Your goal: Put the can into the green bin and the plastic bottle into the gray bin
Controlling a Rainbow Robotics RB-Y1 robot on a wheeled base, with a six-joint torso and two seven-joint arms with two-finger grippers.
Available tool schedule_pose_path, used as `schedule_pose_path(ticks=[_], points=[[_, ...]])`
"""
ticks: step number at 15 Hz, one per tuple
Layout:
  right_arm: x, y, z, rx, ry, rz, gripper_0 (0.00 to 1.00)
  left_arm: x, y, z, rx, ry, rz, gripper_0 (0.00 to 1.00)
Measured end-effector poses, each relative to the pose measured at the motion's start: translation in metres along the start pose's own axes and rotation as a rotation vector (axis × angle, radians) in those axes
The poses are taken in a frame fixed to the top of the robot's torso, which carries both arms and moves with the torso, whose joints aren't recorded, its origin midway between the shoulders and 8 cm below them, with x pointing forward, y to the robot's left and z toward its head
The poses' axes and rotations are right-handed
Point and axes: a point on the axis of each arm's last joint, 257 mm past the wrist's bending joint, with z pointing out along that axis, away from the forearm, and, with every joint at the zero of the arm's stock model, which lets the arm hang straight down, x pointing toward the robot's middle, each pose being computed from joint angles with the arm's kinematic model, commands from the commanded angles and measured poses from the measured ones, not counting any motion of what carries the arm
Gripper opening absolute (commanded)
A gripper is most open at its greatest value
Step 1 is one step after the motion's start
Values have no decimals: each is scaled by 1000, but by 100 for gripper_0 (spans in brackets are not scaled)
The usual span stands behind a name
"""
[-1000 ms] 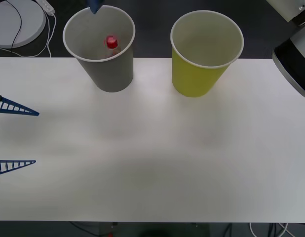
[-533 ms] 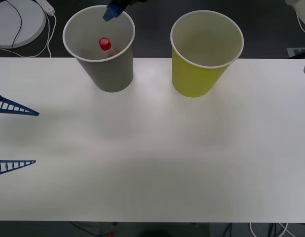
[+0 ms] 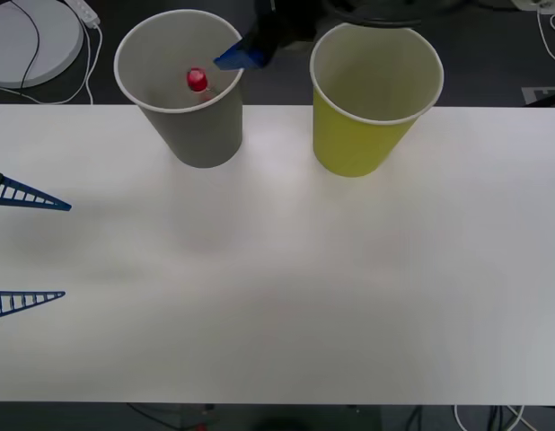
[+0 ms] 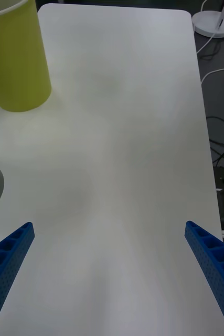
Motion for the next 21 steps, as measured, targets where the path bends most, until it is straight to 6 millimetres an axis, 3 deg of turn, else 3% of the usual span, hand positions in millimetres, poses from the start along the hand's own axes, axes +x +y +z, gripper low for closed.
schedule_pose_path(ticks=[13, 21], points=[[80, 78, -59, -122, -113, -183, 100, 0, 0, 0, 0, 0, 0, 100], [129, 121, -96, -286, -222, -278, 100, 0, 0, 0, 0, 0, 0, 100]])
